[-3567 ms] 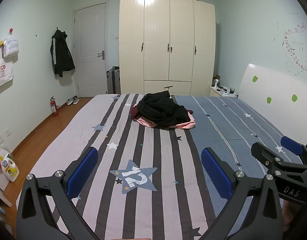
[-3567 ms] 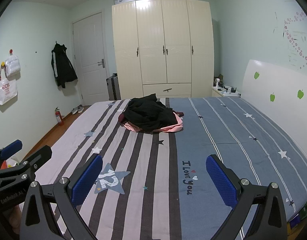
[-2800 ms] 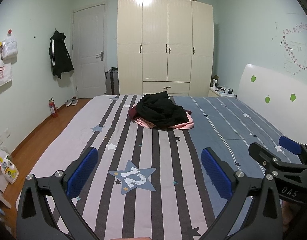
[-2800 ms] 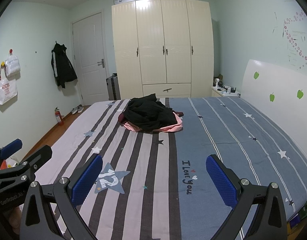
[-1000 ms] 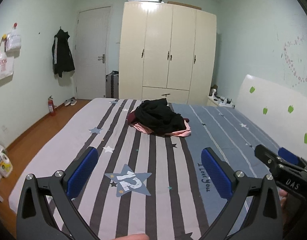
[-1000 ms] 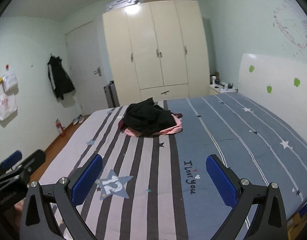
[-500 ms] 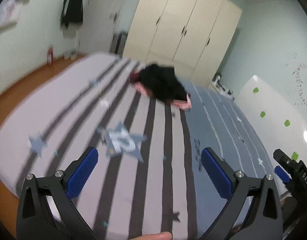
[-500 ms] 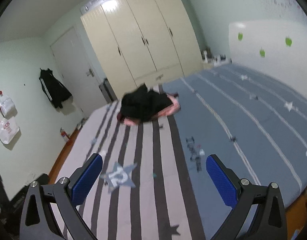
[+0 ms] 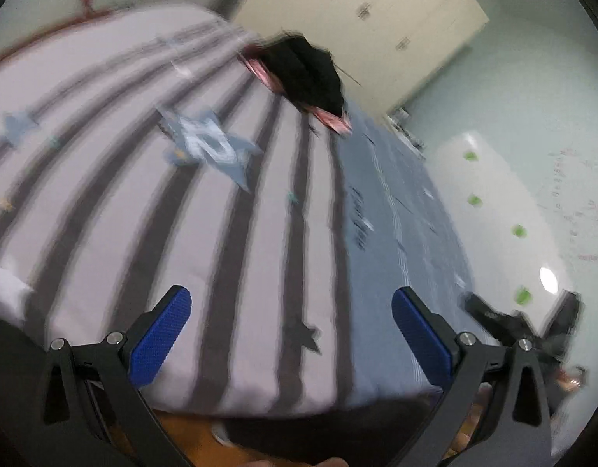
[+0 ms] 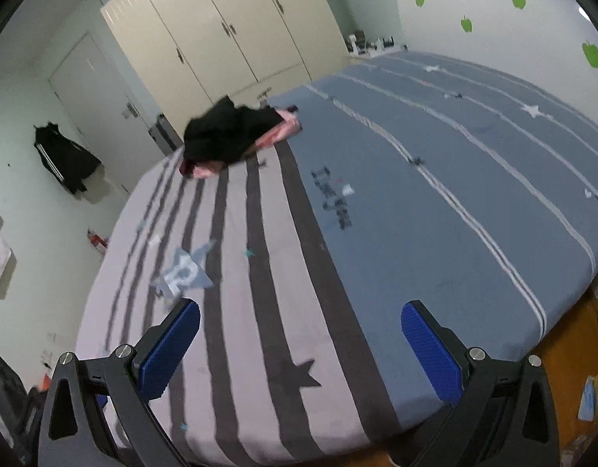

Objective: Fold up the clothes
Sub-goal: 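Move both open grippers toward the black sweatshirt on the clothes pile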

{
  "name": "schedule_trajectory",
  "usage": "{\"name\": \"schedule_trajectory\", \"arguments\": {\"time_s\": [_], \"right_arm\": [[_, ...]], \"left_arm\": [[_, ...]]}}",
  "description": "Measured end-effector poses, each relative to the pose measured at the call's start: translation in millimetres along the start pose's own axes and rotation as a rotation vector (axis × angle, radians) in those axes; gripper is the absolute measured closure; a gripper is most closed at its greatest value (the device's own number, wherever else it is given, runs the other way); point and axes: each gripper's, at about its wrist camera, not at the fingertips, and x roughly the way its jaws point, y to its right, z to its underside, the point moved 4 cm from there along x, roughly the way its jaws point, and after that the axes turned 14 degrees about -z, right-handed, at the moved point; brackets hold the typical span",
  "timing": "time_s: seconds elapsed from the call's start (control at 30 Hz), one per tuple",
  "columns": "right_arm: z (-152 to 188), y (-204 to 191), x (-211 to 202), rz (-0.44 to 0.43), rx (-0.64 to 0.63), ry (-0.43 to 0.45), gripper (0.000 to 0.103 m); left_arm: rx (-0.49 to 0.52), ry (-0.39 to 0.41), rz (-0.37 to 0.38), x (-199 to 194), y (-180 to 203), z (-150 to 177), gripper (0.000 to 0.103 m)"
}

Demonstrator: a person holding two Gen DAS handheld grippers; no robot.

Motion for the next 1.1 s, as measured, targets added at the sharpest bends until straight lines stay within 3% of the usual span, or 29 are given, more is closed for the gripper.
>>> {"name": "schedule_trajectory", "arguments": {"time_s": [0.2, 0.33, 0.5, 0.53, 0.57, 0.63, 0.73, 0.83, 0.9, 1.1], "right_arm": [[-12.3, -5.4, 70.5, 0.0, -0.135, -0.013, 0.0], [-26.5, -10.2, 123.0, -0.003, -0.229, -0.012, 0.0], [-63.4, 4.6, 197.5, 0.015, -0.201, -0.063, 0.0], [-70.6, 7.8, 212.2, 0.019, -0.193, -0.074, 0.0], [-77.9, 11.0, 226.8, 0.023, -0.185, -0.085, 0.0], [-92.3, 17.5, 256.1, 0.031, -0.17, -0.108, 0.0], [-113.9, 27.2, 299.9, 0.044, -0.147, -0.142, 0.0], [-135.2, 22.9, 325.8, 0.048, -0.146, -0.179, 0.0], [-150.6, 17.5, 337.5, 0.036, -0.138, -0.188, 0.0], [-220.9, -5.5, 413.3, -0.015, -0.187, -0.178, 0.0]], "left_arm": [[0.005, -0.095, 0.116, 56.8, -3.6, -21.1, 0.001], [0.037, -0.151, 0.181, 117.4, 1.0, -65.7, 0.001], [0.034, -0.219, 0.18, 205.8, -4.6, -124.6, 0.001], [0.027, -0.219, 0.168, 219.2, -8.2, -132.9, 0.001], [0.02, -0.19, 0.11, 230.7, -13.4, -142.7, 0.001], [-0.017, -0.097, -0.064, 246.2, -25.4, -163.1, 0.001], [-0.068, -0.098, -0.172, 264.1, -30.0, -184.3, 0.001], [0.008, -0.08, -0.315, 275.0, -18.7, -207.7, 0.001], [0.092, -0.024, -0.4, 285.5, -7.0, -232.2, 0.001], [0.14, 0.055, -0.364, 343.9, 24.5, -329.5, 0.001]]}}
